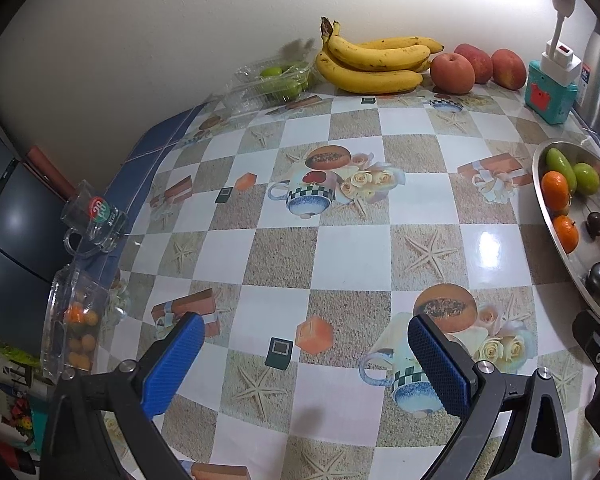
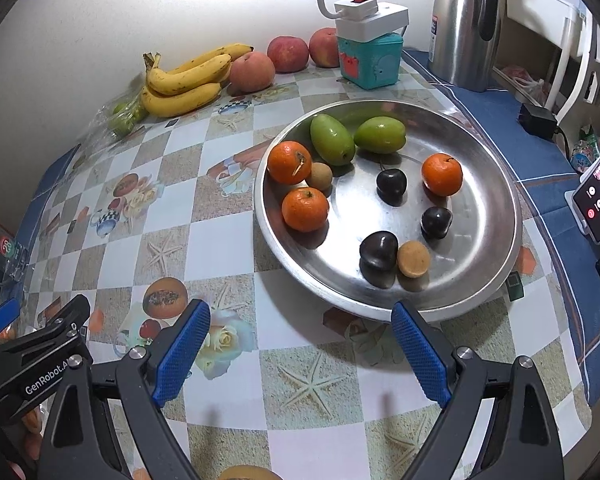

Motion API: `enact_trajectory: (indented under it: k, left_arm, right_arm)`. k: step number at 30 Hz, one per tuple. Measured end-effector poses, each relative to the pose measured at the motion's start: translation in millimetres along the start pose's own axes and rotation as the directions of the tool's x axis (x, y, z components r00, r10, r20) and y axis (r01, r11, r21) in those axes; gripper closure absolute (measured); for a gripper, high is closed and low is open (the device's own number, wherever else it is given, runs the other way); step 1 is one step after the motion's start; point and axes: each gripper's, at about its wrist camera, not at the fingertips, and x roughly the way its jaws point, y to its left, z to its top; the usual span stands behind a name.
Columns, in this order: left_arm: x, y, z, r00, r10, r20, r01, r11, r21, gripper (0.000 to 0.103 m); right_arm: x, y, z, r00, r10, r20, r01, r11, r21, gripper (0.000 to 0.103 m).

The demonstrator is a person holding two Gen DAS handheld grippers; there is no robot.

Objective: Organize fruits

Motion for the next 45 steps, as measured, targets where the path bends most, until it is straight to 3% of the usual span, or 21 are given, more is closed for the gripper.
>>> enact_trajectory:
  k: [45]
  left_arm:
    - [3.4, 2.7, -0.8, 1.000, -0.008, -0.011, 0.008, 1.000, 0.000, 0.000]
  right_arm:
    - [6.9, 0.0, 0.1, 1.000, 0.001, -0.025, -0.001, 1.000, 0.000, 0.011]
